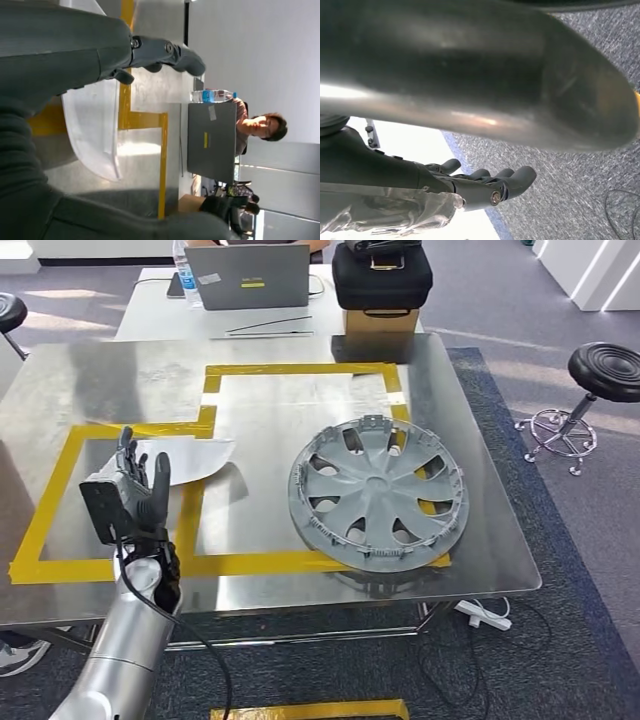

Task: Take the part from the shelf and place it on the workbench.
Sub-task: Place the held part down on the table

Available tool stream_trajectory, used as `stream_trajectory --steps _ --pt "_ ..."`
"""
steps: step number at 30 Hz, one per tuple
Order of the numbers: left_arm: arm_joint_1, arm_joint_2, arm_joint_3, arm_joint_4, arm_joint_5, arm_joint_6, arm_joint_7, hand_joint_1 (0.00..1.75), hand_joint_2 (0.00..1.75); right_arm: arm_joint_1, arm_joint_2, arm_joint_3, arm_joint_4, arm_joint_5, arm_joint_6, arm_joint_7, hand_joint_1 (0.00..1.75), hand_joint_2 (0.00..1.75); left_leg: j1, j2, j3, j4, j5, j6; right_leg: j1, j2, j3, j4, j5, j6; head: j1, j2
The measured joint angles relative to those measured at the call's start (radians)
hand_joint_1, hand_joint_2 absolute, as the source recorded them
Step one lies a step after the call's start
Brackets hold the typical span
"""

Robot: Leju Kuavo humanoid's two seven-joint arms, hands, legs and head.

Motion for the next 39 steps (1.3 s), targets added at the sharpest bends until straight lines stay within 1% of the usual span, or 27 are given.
stream_trajectory --steps 1,2,4,5,6,7,9,10,11,12,17,18,20,22,23,24,25,27,28,29,32,33,34,36,37,38,39 --pt "0.004 -0.002 -0.004 -0.016 0.002 -0.001 0.0 0.0 0.0 0.0 0.0 -0.001 0.0 0.0 0.0 0.0 0.0 0.0 0.002 0.0 0.0 -0.001 0.001 0.006 -0.001 -0.002 -0.013 0.029 -0.019 0.005 0.003 0.0" --pt "0.008 -0.004 -0.008 -0.031 0.007 -0.004 -0.001 0.0 0.0 0.0 0.0 -0.002 0.0 0.0 0.0 0.0 0.0 0.0 0.002 0.0 0.001 -0.001 0.002 0.01 -0.001 -0.003 -0.037 0.081 -0.049 0.009 0.005 0.0" --pt "0.02 -0.006 -0.017 -0.054 0.036 -0.026 -0.01 0.0 0.0 0.001 0.0 -0.002 0.0 0.0 -0.001 0.0 0.0 0.0 0.0 0.0 0.001 -0.001 0.001 0.015 -0.002 -0.004 -0.103 0.222 -0.112 0.014 0.008 0.0" --pt "0.033 -0.007 -0.021 -0.069 0.062 -0.047 -0.018 0.0 0.0 0.002 0.0 -0.003 0.0 -0.001 -0.001 0.0 0.0 0.0 0.0 0.0 0.001 -0.001 0.001 0.015 -0.002 -0.004 -0.127 0.271 -0.126 0.014 0.008 0.0" --pt "0.05 -0.008 -0.028 -0.091 0.091 -0.076 -0.027 0.0 0.0 0.005 0.0 -0.003 0.0 -0.003 -0.002 -0.001 0.0 0.0 -0.001 0.0 0.002 -0.001 0.0 0.016 -0.002 -0.004 -0.134 0.282 -0.121 0.014 0.008 0.0" --pt "0.07 -0.011 -0.037 -0.119 0.121 -0.109 -0.035 0.0 0.0 0.007 0.0 -0.004 0.0 -0.005 -0.003 -0.001 0.0 0.0 -0.001 0.0 0.004 -0.001 -0.001 0.015 -0.002 -0.004 -0.118 0.249 -0.097 0.013 0.008 0.0" --pt "0.115 -0.018 -0.063 -0.188 0.179 -0.176 -0.051 0.0 0.0 0.011 -0.001 -0.007 0.0 -0.01 -0.007 -0.004 0.0 0.0 -0.001 -0.002 0.008 0.0 -0.004 0.011 -0.003 -0.004 -0.047 0.109 -0.032 0.009 0.009 0.0" --pt "0.139 -0.022 -0.078 -0.225 0.203 -0.203 -0.057 0.0 0.0 0.012 -0.001 -0.008 0.0 -0.013 -0.01 -0.006 0.0 0.0 -0.003 -0.003 0.01 0.001 -0.006 0.007 -0.003 -0.003 -0.014 0.047 -0.011 0.006 0.009 0.0" --pt "0.157 -0.025 -0.09 -0.254 0.221 -0.222 -0.062 0.0 0.0 0.012 -0.001 -0.01 0.0 -0.016 -0.012 -0.007 0.0 0.0 -0.005 -0.003 0.011 0.002 -0.008 0.004 -0.002 -0.002 0.007 0.009 -0.002 0.004 0.008 0.0" --pt "0.171 -0.027 -0.099 -0.274 0.232 -0.232 -0.065 0.0 0.0 0.012 -0.001 -0.011 0.0 -0.017 -0.013 -0.008 0.0 0.0 -0.007 -0.003 0.01 0.002 -0.009 0.001 -0.002 -0.001 0.016 -0.006 -0.002 0.002 0.008 0.0" --pt "0.19 -0.031 -0.11 -0.298 0.248 -0.246 -0.069 0.0 0.0 0.013 -0.001 -0.011 0.0 -0.018 -0.016 -0.01 0.0 0.0 -0.008 -0.003 0.01 0.002 -0.008 -0.002 -0.001 -0.001 0.017 -0.007 -0.002 -0.002 0.006 0.0" --pt "0.211 -0.034 -0.124 -0.325 0.261 -0.259 -0.078 0.0 0.0 0.016 -0.001 -0.012 0.0 -0.019 -0.018 -0.01 0.0 0.0 -0.007 -0.003 0.012 0.0 -0.008 -0.007 -0.001 -0.001 0.016 -0.008 -0.001 -0.007 0.006 0.0" --pt "0.277 -0.038 -0.185 -0.427 0.292 -0.307 -0.111 0.0 0.0 0.023 -0.002 -0.017 0.0 -0.022 -0.022 -0.011 0.0 0.0 -0.004 -0.002 -0.031 0.095 -0.068 -0.023 -0.002 -0.002 0.018 -0.012 0.001 -0.024 0.004 0.0" --pt "0.334 -0.036 -0.247 -0.518 0.312 -0.351 -0.14 0.0 0.0 0.028 -0.003 -0.024 0.0 -0.026 -0.023 -0.011 0.0 0.0 -0.003 -0.001 -0.101 0.246 -0.143 -0.034 -0.005 -0.003 0.02 -0.015 0.003 -0.036 0.0 0.0" --pt "0.347 -0.033 -0.263 -0.536 0.314 -0.36 -0.147 0.0 0.0 0.029 -0.003 -0.027 0.0 -0.027 -0.023 -0.011 0.0 0.0 -0.003 -0.001 -0.115 0.275 -0.145 -0.034 -0.005 -0.004 0.02 -0.015 0.002 -0.036 0.0 0.0" --pt "0.358 -0.03 -0.278 -0.553 0.315 -0.37 -0.153 0.0 0.0 0.029 -0.003 -0.03 0.0 -0.027 -0.023 -0.011 0.0 0.0 -0.003 -0.001 -0.11 0.265 -0.128 -0.033 -0.005 -0.003 0.021 -0.015 0.002 -0.036 0.0 0.0" --pt "0.366 -0.028 -0.293 -0.568 0.316 -0.381 -0.159 0.0 0.0 0.029 -0.003 -0.032 0.0 -0.027 -0.023 -0.011 0.0 0.0 -0.003 -0.001 -0.085 0.218 -0.097 -0.032 -0.005 -0.003 0.022 -0.015 0.002 -0.035 0.0 0.0" --pt "0.374 -0.026 -0.317 -0.597 0.316 -0.401 -0.167 0.0 0.0 0.029 -0.003 -0.034 0.0 -0.027 -0.023 -0.011 0.0 0.0 -0.002 0.001 -0.013 0.081 -0.039 -0.028 -0.003 -0.002 0.022 -0.012 0.001 -0.029 -0.002 0.0" --pt "0.377 -0.025 -0.328 -0.61 0.316 -0.408 -0.169 0.0 0.0 0.029 -0.003 -0.035 0.0 -0.027 -0.024 -0.011 0.0 0.0 -0.002 0.001 0.013 0.031 -0.025 -0.024 -0.001 -0.001 0.022 -0.011 0.0 -0.024 -0.002 0.0" --pt "0.382 -0.024 -0.336 -0.622 0.315 -0.415 -0.17 0.0 0.0 0.029 -0.003 -0.036 0.0 -0.027 -0.024 -0.011 0.0 0.0 -0.003 0.0 0.026 0.004 -0.022 -0.019 0.001 -0.001 0.021 -0.011 0.0 -0.019 -0.002 0.0" --pt "0.399 -0.024 -0.35 -0.655 0.299 -0.436 -0.172 0.0 0.0 0.029 -0.003 -0.039 0.0 -0.027 -0.026 -0.011 0.0 0.0 -0.004 -0.001 0.029 -0.006 -0.021 0.0 0.0 -0.001 0.022 -0.014 -0.002 -0.003 -0.001 0.0" --pt "0.403 -0.024 -0.354 -0.668 0.287 -0.445 -0.172 0.0 0.0 0.029 -0.003 -0.041 0.0 -0.027 -0.029 -0.011 0.0 0.0 -0.002 -0.001 0.03 -0.007 -0.019 0.006 -0.001 -0.002 0.014 0.003 -0.015 0.002 0.002 0.0" --pt "0.406 -0.024 -0.359 -0.682 0.271 -0.452 -0.172 0.0 0.0 0.029 -0.003 -0.043 0.0 -0.027 -0.032 -0.011 0.0 0.0 0.0 0.0 0.03 -0.008 -0.018 0.011 -0.002 -0.003 -0.003 0.041 -0.039 0.007 0.004 0.0" --pt "0.414 -0.024 -0.367 -0.71 0.237 -0.459 -0.172 0.0 0.0 0.029 -0.003 -0.049 0.0 -0.029 -0.039 -0.011 0.0 0.0 -0.001 0.001 0.031 -0.008 -0.018 0.017 -0.003 -0.004 -0.061 0.168 -0.105 0.014 0.01 0.0" --pt "0.418 -0.024 -0.369 -0.722 0.224 -0.461 -0.172 0.0 0.0 0.03 -0.003 -0.053 0.0 -0.03 -0.043 -0.011 0.0 0.0 -0.001 0.001 0.031 -0.008 -0.018 0.017 -0.004 -0.004 -0.089 0.231 -0.129 0.016 0.01 0.0" --pt "0.422 -0.023 -0.372 -0.733 0.215 -0.461 -0.172 0.0 0.0 0.03 -0.003 -0.056 0.0 -0.032 -0.046 -0.01 0.0 0.0 -0.002 0.001 0.031 -0.008 -0.018 0.018 -0.004 -0.004 -0.106 0.267 -0.136 0.017 0.01 0.0" --pt "0.424 -0.023 -0.375 -0.741 0.209 -0.463 -0.172 0.0 0.0 0.03 -0.003 -0.059 0.0 -0.034 -0.048 -0.009 0.0 0.0 -0.001 0.0 0.032 -0.008 -0.019 0.018 -0.005 -0.004 -0.104 0.264 -0.124 0.018 0.01 0.0"
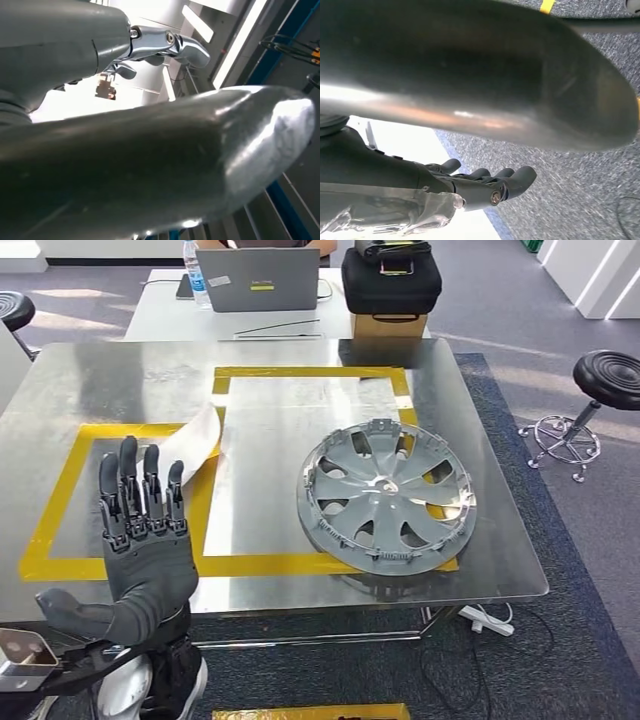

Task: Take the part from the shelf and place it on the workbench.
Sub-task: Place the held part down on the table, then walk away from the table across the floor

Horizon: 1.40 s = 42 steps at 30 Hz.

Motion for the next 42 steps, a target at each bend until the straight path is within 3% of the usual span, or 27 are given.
stream_trajectory --steps 1,3,5,8,10,13,14,15,16,18,20,23,25,28,29,30,31,33,35,39,41,42 --pt "0.002 0.0 -0.004 -0.008 -0.003 -0.002 0.0 0.0 0.0 0.0 0.0 -0.003 0.0 -0.001 -0.001 0.002 0.0 0.0 0.001 -0.001 0.002 0.0 -0.001 -0.001 -0.001 0.0 0.022 -0.042 0.029 -0.001 0.0 0.0" --pt "0.003 0.001 -0.012 -0.021 -0.005 -0.006 0.0 0.0 0.0 -0.002 0.0 -0.008 0.0 -0.002 -0.002 0.005 0.0 0.0 0.0 -0.002 0.006 0.001 -0.003 -0.006 -0.002 0.0 0.095 -0.183 0.09 -0.002 0.001 0.0" --pt "0.003 0.002 -0.018 -0.031 -0.006 -0.008 0.0 0.0 0.0 -0.004 0.0 -0.014 0.0 -0.003 -0.003 0.007 0.0 0.0 -0.004 -0.004 0.006 0.002 -0.004 -0.017 -0.002 0.003 0.138 -0.266 0.112 -0.009 0.0 0.0" --pt "0.003 0.002 -0.02 -0.036 -0.002 -0.015 0.0 0.0 0.0 -0.003 0.0 -0.022 0.0 -0.011 0.0 0.018 0.0 0.0 -0.002 -0.004 0.006 -0.001 -0.002 -0.034 0.001 0.005 0.14 -0.276 0.114 -0.029 -0.001 0.0" --pt "0.003 0.003 -0.023 -0.036 -0.001 -0.018 0.0 0.0 0.0 -0.003 0.0 -0.027 0.0 -0.015 0.002 0.025 0.0 0.0 -0.001 -0.003 -0.009 0.032 -0.029 -0.044 -0.002 0.004 0.14 -0.28 0.118 -0.043 -0.006 0.0" --pt "0.003 0.006 -0.028 -0.036 -0.001 -0.02 0.0 0.0 0.0 -0.004 0.0 -0.03 0.0 -0.015 0.006 0.031 0.0 0.0 -0.001 -0.001 -0.095 0.214 -0.12 -0.051 -0.002 0.002 0.138 -0.281 0.119 -0.052 -0.013 0.0" --pt "0.003 0.006 -0.029 -0.036 -0.001 -0.02 0.0 0.0 0.0 -0.003 0.0 -0.031 0.0 -0.014 0.007 0.033 0.0 0.0 -0.001 -0.001 -0.119 0.262 -0.134 -0.051 -0.002 0.001 0.137 -0.281 0.119 -0.052 -0.013 0.0" --pt "0.004 0.007 -0.031 -0.035 -0.001 -0.02 0.0 0.0 0.0 -0.003 0.0 -0.033 0.0 -0.014 0.008 0.033 0.0 0.0 -0.001 -0.001 -0.126 0.274 -0.126 -0.05 -0.001 0.001 0.137 -0.281 0.119 -0.053 -0.013 0.0" --pt "0.004 0.007 -0.034 -0.035 -0.001 -0.022 0.0 0.0 0.0 -0.003 0.0 -0.034 0.0 -0.014 0.01 0.034 0.0 0.0 -0.001 -0.001 -0.114 0.25 -0.102 -0.048 -0.001 0.002 0.137 -0.281 0.119 -0.053 -0.013 0.0" --pt "0.002 0.007 -0.04 -0.035 -0.001 -0.025 0.0 0.0 0.0 -0.003 0.0 -0.036 0.0 -0.014 0.013 0.035 0.0 0.0 -0.001 -0.001 -0.05 0.123 -0.036 -0.042 0.0 0.003 0.138 -0.28 0.119 -0.049 -0.014 0.0" --pt "0.002 0.007 -0.045 -0.035 -0.002 -0.026 0.0 0.0 0.0 -0.003 0.0 -0.039 0.0 -0.013 0.015 0.035 0.0 0.0 -0.001 -0.001 0.001 0.021 -0.007 -0.035 0.004 0.005 0.136 -0.278 0.119 -0.04 -0.013 0.0" --pt "0.003 0.007 -0.046 -0.034 0.002 -0.024 0.0 0.0 0.0 -0.003 0.0 -0.043 0.0 -0.01 0.019 0.035 0.0 0.0 -0.003 -0.003 0.006 -0.001 -0.006 -0.02 0.003 0.004 0.133 -0.282 0.122 -0.023 -0.013 0.0" --pt "0.003 0.005 -0.046 -0.034 0.005 -0.021 0.0 0.0 0.0 -0.004 0.0 -0.043 0.0 -0.008 0.02 0.035 0.0 0.0 -0.001 -0.002 0.007 -0.005 -0.002 -0.01 0.002 0.002 0.122 -0.26 0.104 -0.012 -0.01 0.0" --pt "0.003 0.005 -0.046 -0.033 0.003 -0.01 0.0 0.0 0.0 -0.003 0.0 -0.044 0.0 -0.006 0.02 0.035 0.0 0.0 0.0 0.0 0.008 -0.006 -0.002 -0.001 0.0 0.0 0.049 -0.098 0.02 -0.002 -0.002 0.0" --pt "0.003 0.006 -0.047 -0.032 0.002 -0.002 0.0 0.0 0.0 -0.002 0.0 -0.045 0.0 -0.005 0.02 0.034 0.0 0.0 -0.001 0.0 0.008 -0.006 -0.002 -0.001 -0.001 0.0 0.023 -0.044 0.002 -0.001 -0.002 0.0" --pt "0.003 0.007 -0.048 -0.03 -0.001 0.005 0.0 0.0 0.0 -0.002 0.0 -0.046 0.0 -0.004 0.02 0.034 0.0 0.0 -0.001 0.0 0.008 -0.006 -0.003 -0.001 -0.001 0.0 0.012 -0.02 0.002 -0.001 -0.002 0.0" --pt "0.003 0.009 -0.05 -0.027 -0.004 0.01 0.0 0.0 0.0 -0.002 0.0 -0.047 0.0 -0.003 0.02 0.034 0.0 0.0 -0.001 0.0 0.009 -0.006 -0.003 -0.001 -0.001 0.0 0.019 -0.036 0.02 -0.001 -0.002 0.0" --pt "0.002 0.01 -0.056 -0.023 -0.009 0.012 0.0 0.0 0.0 -0.003 0.0 -0.049 0.0 -0.002 0.02 0.034 0.0 0.0 0.0 -0.001 0.012 -0.006 -0.004 -0.004 -0.002 0.0 0.078 -0.156 0.082 -0.003 -0.001 0.0" --pt "0.001 0.012 -0.064 -0.019 -0.011 0.006 0.0 0.0 0.0 -0.005 0.0 -0.051 0.0 0.0 0.02 0.033 0.0 0.0 -0.003 -0.002 0.013 -0.004 -0.004 -0.012 -0.001 0.002 0.131 -0.259 0.116 -0.009 -0.002 0.0" --pt "-0.003 0.018 -0.073 -0.008 -0.011 -0.017 0.0 0.0 0.0 -0.005 0.0 -0.052 0.0 0.001 0.022 0.032 0.0 0.0 -0.003 -0.003 0.01 -0.006 -0.001 -0.035 0.002 0.006 0.137 -0.281 0.125 -0.033 -0.003 0.0" --pt "-0.005 0.021 -0.075 -0.005 -0.01 -0.024 0.0 0.0 0.0 -0.005 0.0 -0.053 0.0 0.002 0.022 0.031 0.0 0.0 -0.003 -0.001 -0.01 0.038 -0.04 -0.045 -0.001 0.004 0.134 -0.285 0.131 -0.045 -0.006 0.0" --pt "-0.005 0.022 -0.075 -0.003 -0.009 -0.027 0.0 0.0 0.0 -0.006 0.0 -0.053 0.0 0.002 0.023 0.031 0.0 0.0 -0.003 -0.001 -0.033 0.092 -0.075 -0.048 -0.002 0.003 0.13 -0.285 0.134 -0.049 -0.008 0.0"
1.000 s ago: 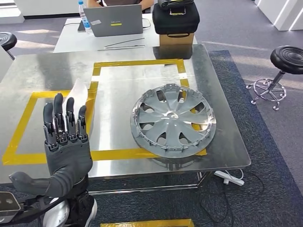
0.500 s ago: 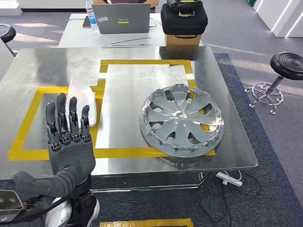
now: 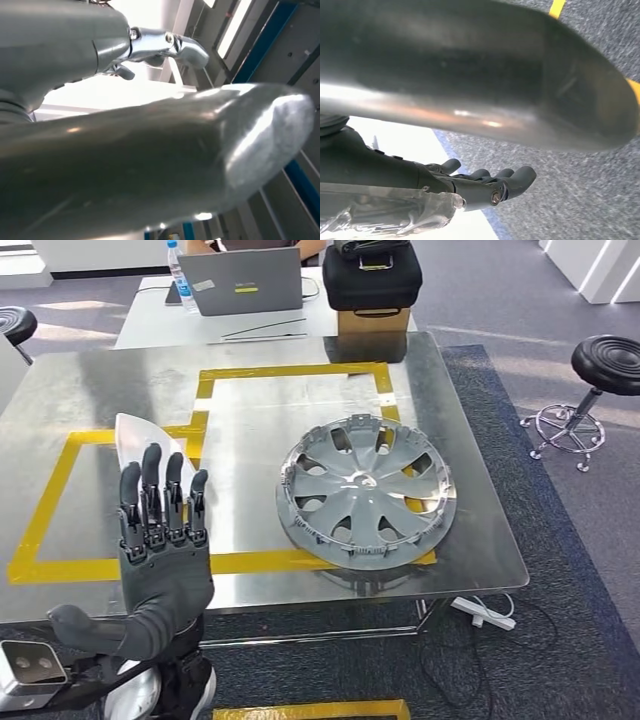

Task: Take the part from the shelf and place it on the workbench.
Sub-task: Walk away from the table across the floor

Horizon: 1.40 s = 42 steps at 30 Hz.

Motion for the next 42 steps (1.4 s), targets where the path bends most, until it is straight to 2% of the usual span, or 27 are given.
stream_trajectory --steps 2,3,4,5,7,8,10,12,14,17,18,19,20,23,24,25,28,30,32,33,34,35,36,38,39,40,42 --pt "0.0 0.003 0.0 0.004 0.0 -0.002 0.0 0.0 0.0 0.0 0.0 0.0 0.0 0.001 0.0 -0.001 0.0 0.0 0.0 0.0 -0.059 0.136 -0.067 -0.003 0.001 -0.002 -0.009 0.0 0.006 -0.004 -0.002 0.0" --pt "0.0 0.005 0.0 0.007 0.0 -0.002 0.0 0.0 0.0 0.0 0.0 0.0 0.0 0.001 0.0 -0.001 0.0 0.0 0.0 0.0 -0.075 0.177 -0.079 -0.002 0.001 -0.003 -0.014 0.0 0.009 -0.005 -0.002 0.0" --pt "0.0 0.007 0.0 0.009 0.001 -0.003 0.0 0.0 0.0 0.001 0.0 0.0 0.0 0.001 0.0 -0.001 0.0 0.0 0.0 0.0 -0.073 0.181 -0.072 0.0 0.001 -0.003 -0.019 0.0 0.013 -0.004 -0.002 0.0" --pt "0.0 0.008 0.0 0.011 0.001 -0.005 0.0 0.0 0.0 0.001 0.0 0.0 0.0 0.002 0.0 -0.001 0.0 0.0 0.0 0.0 -0.05 0.146 -0.048 0.002 0.002 -0.003 -0.023 0.0 0.017 -0.002 -0.002 0.0" --pt "-0.002 0.01 0.0 0.012 0.001 -0.011 0.0 0.0 0.0 0.001 0.0 0.0 0.0 0.004 0.0 -0.001 0.0 0.0 -0.001 0.001 0.031 0.009 0.008 0.01 0.003 -0.002 -0.029 0.002 0.025 0.005 -0.003 0.0" --pt "-0.003 0.009 -0.001 0.013 0.0 -0.013 0.0 0.0 0.0 0.001 0.0 0.0 0.0 0.005 0.0 -0.001 0.0 0.0 -0.001 0.0 0.063 -0.049 0.024 0.014 0.005 -0.001 -0.033 0.003 0.028 0.01 -0.003 0.0" --pt "-0.004 0.009 -0.001 0.013 -0.003 -0.015 0.0 0.0 0.0 0.001 0.0 0.0 0.0 0.006 0.0 -0.001 0.0 0.0 -0.003 -0.001 0.086 -0.101 0.033 0.023 0.007 -0.002 -0.039 0.004 0.035 0.021 -0.003 0.0" --pt "-0.003 0.01 0.0 0.013 -0.007 -0.015 0.0 0.0 0.0 0.002 0.0 0.0 0.0 0.007 0.0 -0.001 0.0 0.0 -0.004 -0.002 0.081 -0.103 0.041 0.036 0.004 -0.002 -0.042 0.002 0.04 0.032 -0.003 0.0" --pt "-0.003 0.009 -0.001 0.014 -0.008 -0.015 0.0 0.0 0.0 0.002 0.0 0.0 0.0 0.008 0.0 -0.001 0.0 0.0 -0.002 0.001 0.076 -0.106 0.052 0.049 0.002 -0.003 -0.059 0.041 0.004 0.043 0.0 0.0" --pt "-0.003 0.009 -0.001 0.014 -0.009 -0.017 0.0 0.0 0.0 0.002 0.0 0.0 0.0 0.011 0.0 -0.002 0.0 0.0 -0.001 0.005 0.06 -0.106 0.066 0.058 0.001 -0.004 -0.125 0.227 -0.112 0.054 0.005 0.0" --pt "-0.003 0.009 -0.001 0.014 -0.009 -0.017 0.0 0.0 0.0 0.003 0.0 0.0 0.0 0.011 0.0 -0.002 0.0 0.0 -0.002 0.006 0.053 -0.105 0.071 0.058 0.001 -0.004 -0.136 0.274 -0.132 0.055 0.005 0.0" --pt "-0.002 0.009 0.0 0.014 -0.009 -0.018 0.0 0.0 0.0 0.003 0.0 0.0 0.0 0.012 0.0 -0.003 0.0 0.0 -0.002 0.006 0.048 -0.105 0.075 0.057 0.001 -0.004 -0.131 0.287 -0.135 0.055 0.005 0.0" --pt "-0.002 0.009 0.0 0.014 -0.009 -0.019 0.0 0.0 0.0 0.003 0.0 0.0 0.0 0.013 0.0 -0.003 0.0 0.0 -0.002 0.006 0.044 -0.104 0.079 0.055 0.001 -0.004 -0.105 0.258 -0.119 0.054 0.005 0.0" --pt "-0.003 0.009 0.0 0.014 -0.009 -0.019 0.0 0.0 0.0 -0.001 0.0 0.0 0.0 0.015 0.0 -0.004 0.0 0.0 -0.004 0.006 0.038 -0.103 0.087 0.045 0.001 -0.003 0.033 0.054 -0.056 0.047 0.005 0.0" --pt "-0.003 0.009 -0.001 0.014 -0.01 -0.019 0.0 0.0 0.0 -0.002 0.0 0.0 0.0 0.015 0.0 -0.005 0.0 0.0 -0.005 0.006 0.036 -0.103 0.091 0.04 0.002 -0.002 0.059 0.011 -0.049 0.042 0.004 0.0" --pt "-0.003 0.009 -0.001 0.014 -0.01 -0.02 0.0 0.0 0.0 -0.002 0.0 0.0 0.0 0.016 0.0 -0.005 0.0 0.0 -0.006 0.006 0.035 -0.102 0.095 0.034 0.004 -0.001 0.067 -0.006 -0.049 0.037 0.004 0.0" --pt "-0.003 0.009 -0.001 0.014 -0.011 -0.021 0.0 0.0 0.0 -0.002 0.0 -0.001 0.0 0.017 0.0 -0.006 0.0 0.0 -0.005 0.006 0.027 -0.097 0.093 0.017 0.004 -0.001 0.056 -0.01 -0.035 0.015 0.003 0.0" --pt "-0.003 0.01 0.0 0.015 -0.012 -0.022 0.0 0.0 0.0 -0.002 0.0 -0.001 0.0 0.017 0.0 -0.006 0.0 0.0 -0.004 0.006 0.0 -0.034 0.034 0.007 0.001 -0.004 0.042 -0.014 -0.021 0.0 -0.001 0.0" --pt "-0.003 0.012 0.0 0.015 -0.012 -0.024 0.0 0.0 0.0 -0.003 0.0 -0.001 0.0 0.017 0.0 -0.007 0.0 0.0 -0.004 0.006 -0.048 0.093 -0.05 0.0 0.002 -0.005 0.021 -0.013 -0.007 -0.007 -0.006 0.0" --pt "-0.003 0.013 0.0 0.015 -0.012 -0.025 0.0 0.0 0.0 -0.002 0.0 -0.001 0.0 0.017 0.0 -0.007 0.0 0.0 -0.004 0.006 -0.065 0.147 -0.074 -0.001 0.003 -0.005 0.011 -0.013 0.0 -0.007 -0.006 0.0" --pt "-0.003 0.014 0.0 0.015 -0.012 -0.025 0.0 0.0 0.0 -0.002 0.0 -0.001 0.0 0.017 0.0 -0.007 0.0 0.0 -0.004 0.006 -0.067 0.172 -0.079 0.0 0.004 -0.006 0.001 -0.013 0.008 -0.007 -0.006 0.0" --pt "-0.002 0.015 0.0 0.015 -0.012 -0.025 0.0 0.0 0.0 -0.002 0.0 -0.001 0.0 0.017 0.0 -0.007 0.0 0.0 -0.004 0.006 -0.05 0.159 -0.064 0.002 0.004 -0.006 -0.009 -0.013 0.015 -0.006 -0.006 0.0" --pt "-0.003 0.015 0.0 0.015 -0.012 -0.026 0.0 0.0 0.0 -0.002 0.0 -0.001 0.0 0.017 0.0 -0.007 0.0 0.0 -0.004 0.006 -0.015 0.113 -0.037 0.005 0.005 -0.006 -0.017 -0.013 0.022 -0.004 -0.006 0.0" --pt "-0.004 0.014 0.0 0.015 -0.012 -0.026 0.0 0.0 0.0 -0.002 0.0 -0.001 0.0 0.018 0.0 -0.007 0.0 0.0 -0.006 0.006 0.079 -0.026 0.008 0.013 0.007 -0.004 -0.029 -0.011 0.034 0.002 -0.006 0.0" --pt "-0.005 0.013 0.0 0.015 -0.012 -0.026 0.0 0.0 0.0 -0.002 0.0 -0.001 0.0 0.018 0.0 -0.007 0.0 0.0 -0.007 0.006 0.113 -0.08 0.016 0.018 0.008 -0.004 -0.034 -0.01 0.041 0.007 -0.006 0.0" --pt "-0.006 0.013 0.0 0.015 -0.012 -0.027 0.0 0.0 0.0 -0.002 0.0 -0.001 0.0 0.018 0.0 -0.007 0.0 0.0 -0.008 0.005 0.131 -0.113 0.018 0.022 0.009 -0.004 -0.038 -0.009 0.048 0.012 -0.006 0.0" --pt "-0.005 0.012 0.0 0.015 -0.012 -0.028 0.0 0.0 0.0 -0.001 0.0 -0.001 0.0 0.018 0.0 -0.007 0.0 0.0 -0.01 0.005 0.128 -0.128 0.024 0.033 0.009 -0.005 -0.044 -0.012 0.064 0.023 -0.006 0.0"
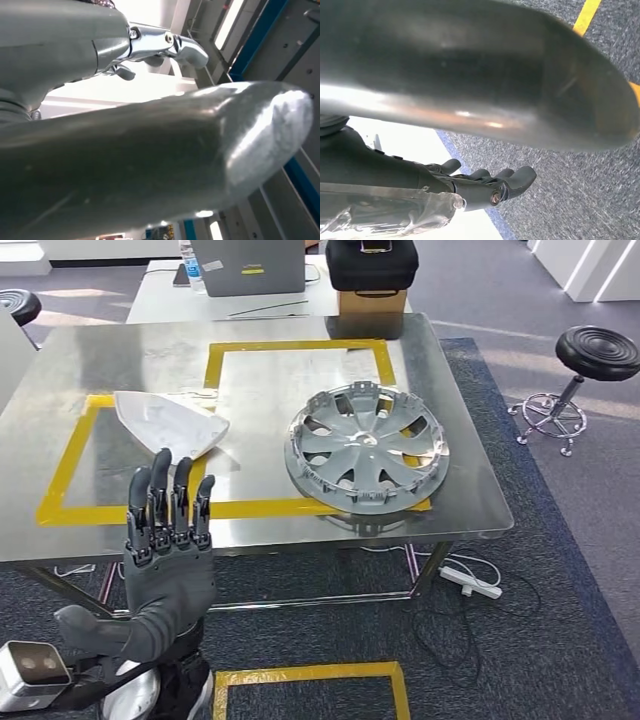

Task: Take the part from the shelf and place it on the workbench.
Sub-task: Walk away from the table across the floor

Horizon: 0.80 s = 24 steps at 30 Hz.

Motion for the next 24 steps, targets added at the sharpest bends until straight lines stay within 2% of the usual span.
stream_trajectory --steps 1,2,3,5,6,7,8,9,10,11,12,13,14,15,16,17,18,20,21,22,23,24 --pt "0.0 0.0 0.0 0.0 0.0 0.0 0.0 0.0 0.0 0.001 0.0 0.0 0.0 0.0 0.0 0.0 0.0 0.0 0.001 0.001 -0.006 -0.001 0.007 0.007 -0.001 0.0 -0.005 0.002 -0.003 0.005 -0.001 0.0" --pt "0.0 0.0 0.0 0.0 0.0 -0.001 0.0 0.0 0.0 0.002 0.0 0.0 0.0 0.0 0.0 0.0 0.0 0.0 0.003 0.001 -0.013 -0.002 0.016 0.014 -0.002 0.0 -0.014 0.017 -0.022 0.011 0.0 0.0" --pt "0.0 0.0 0.0 0.0 0.0 -0.001 0.0 0.0 0.0 0.003 0.0 0.0 0.0 0.0 0.0 -0.001 0.0 0.0 0.005 0.002 -0.022 -0.003 0.026 0.02 -0.003 0.0 -0.029 0.052 -0.058 0.016 0.001 0.0" --pt "0.0 0.0 0.0 0.0 0.0 -0.001 0.0 0.0 0.0 0.003 0.0 0.0 0.0 0.001 0.0 -0.001 0.0 0.0 0.005 0.003 -0.044 -0.002 0.044 0.026 -0.004 -0.001 -0.066 0.176 -0.153 0.025 0.006 0.0" --pt "0.001 0.0 0.0 0.0 0.0 -0.002 0.0 0.0 0.0 0.003 0.0 0.0 0.0 0.001 0.0 -0.001 0.0 0.0 0.005 0.004 -0.056 -0.002 0.053 0.026 -0.005 -0.001 -0.08 0.239 -0.183 0.028 0.006 0.0" --pt "0.001 0.0 0.0 0.0 0.0 -0.002 0.0 0.0 0.0 0.003 0.0 0.0 0.0 0.002 0.0 -0.002 0.0 0.0 0.004 0.004 -0.067 -0.001 0.062 0.026 -0.005 -0.001 -0.083 0.28 -0.194 0.029 0.006 0.0" --pt "0.001 0.0 0.0 0.0 0.0 -0.002 0.0 0.0 0.0 0.003 0.0 0.0 0.0 0.002 0.0 -0.002 0.0 0.0 0.004 0.004 -0.079 -0.001 0.071 0.025 -0.005 -0.001 -0.068 0.285 -0.183 0.029 0.006 0.0" --pt "0.002 0.0 0.0 0.0 0.0 -0.002 0.0 0.0 0.0 0.003 0.0 0.0 0.0 0.002 0.0 -0.002 0.0 0.0 0.004 0.003 -0.089 0.0 0.08 0.023 -0.005 -0.001 -0.032 0.25 -0.159 0.029 0.006 0.0" --pt "0.002 0.0 0.001 0.0 0.0 -0.002 0.0 0.0 0.0 0.002 0.0 0.0 0.0 0.002 0.0 -0.002 0.0 0.0 0.005 0.003 -0.097 0.0 0.088 0.02 -0.006 -0.001 0.02 0.183 -0.135 0.027 0.006 0.0" --pt "0.002 0.0 0.001 0.0 0.0 -0.002 0.0 0.0 0.0 0.0 0.0 0.0 0.0 0.002 0.0 -0.002 0.0 0.0 0.003 0.002 -0.105 0.001 0.095 0.016 -0.006 0.0 0.078 0.102 -0.123 0.026 0.006 0.0" --pt "0.002 -0.001 0.001 0.0 0.0 -0.002 0.0 0.0 0.0 -0.003 0.0 0.0 0.0 0.002 0.0 -0.002 0.0 0.0 0.002 0.002 -0.11 0.003 0.102 0.01 -0.005 0.001 0.123 0.036 -0.119 0.023 0.005 0.0" --pt "0.001 -0.001 0.0 0.0 0.0 -0.002 0.0 0.0 0.0 -0.005 0.0 0.0 0.0 0.002 0.0 -0.002 0.0 0.0 0.001 0.002 -0.113 0.004 0.109 0.005 -0.004 0.003 0.148 -0.007 -0.122 0.019 0.005 0.0" --pt "0.001 -0.001 0.0 0.0 0.0 -0.002 0.0 0.0 0.0 -0.006 0.0 0.0 0.0 0.002 0.0 -0.002 0.0 0.0 0.0 0.003 -0.116 0.005 0.116 -0.001 -0.001 0.005 0.154 -0.025 -0.127 0.013 0.006 0.0" --pt "0.002 -0.002 0.0 0.0 0.0 -0.002 0.0 0.0 0.0 -0.006 0.0 0.0 0.0 0.003 0.0 -0.003 0.0 0.0 0.001 0.003 -0.117 0.005 0.122 -0.006 -0.001 0.006 0.146 -0.024 -0.122 0.004 0.005 0.0" --pt "0.002 -0.002 0.0 0.0 0.0 -0.003 0.0 0.0 0.0 -0.006 0.0 0.0 0.0 0.003 0.0 -0.003 0.0 0.0 0.002 0.003 -0.121 0.007 0.121 -0.012 -0.001 0.004 0.138 -0.025 -0.116 -0.004 0.006 0.0" --pt "0.002 -0.002 0.0 0.0 0.0 -0.003 0.0 0.0 0.0 -0.006 0.0 0.0 0.0 0.003 0.0 -0.002 0.0 0.0 0.003 0.002 -0.128 0.018 0.105 -0.019 -0.002 0.003 0.131 -0.024 -0.108 -0.014 0.004 0.0" --pt "0.002 -0.001 0.001 0.0 0.0 -0.003 0.0 0.0 0.0 -0.007 0.0 -0.001 0.0 0.003 0.0 -0.002 0.0 0.0 0.004 0.002 -0.141 0.048 0.071 -0.024 -0.003 0.001 0.123 -0.025 -0.098 -0.023 0.002 0.0" --pt "0.002 0.0 0.001 0.0 0.0 -0.003 0.0 0.0 0.0 -0.008 0.0 0.0 0.0 0.003 0.0 -0.002 0.0 0.0 0.004 0.002 -0.18 0.166 -0.028 -0.033 -0.004 -0.001 0.098 -0.024 -0.075 -0.032 -0.001 0.0" --pt "0.002 0.0 0.001 0.0 0.0 -0.003 0.0 0.0 0.0 -0.008 0.0 0.0 0.0 0.003 0.0 -0.002 0.0 0.0 0.005 0.002 -0.198 0.232 -0.064 -0.035 -0.003 -0.001 0.084 -0.023 -0.064 -0.033 -0.001 0.0" --pt "0.003 0.0 0.001 0.0 0.0 -0.003 0.0 0.0 0.0 -0.007 0.0 0.0 0.0 0.003 0.0 -0.002 0.0 0.0 0.005 0.002 -0.206 0.279 -0.078 -0.036 -0.002 -0.002 0.069 -0.023 -0.053 -0.032 -0.002 0.0" --pt "0.003 0.001 0.001 0.0 0.0 -0.003 0.0 0.0 0.0 -0.006 0.0 -0.001 0.0 0.003 0.0 -0.002 0.0 0.0 0.005 0.002 -0.198 0.295 -0.07 -0.035 -0.002 -0.003 0.054 -0.022 -0.043 -0.031 -0.002 0.0" --pt "0.003 0.001 0.001 0.0 0.0 -0.003 0.0 0.0 0.0 -0.006 0.0 -0.001 0.0 0.003 0.0 -0.002 0.0 0.0 0.004 0.002 -0.173 0.275 -0.045 -0.034 -0.002 -0.003 0.041 -0.021 -0.033 -0.03 -0.002 0.0"
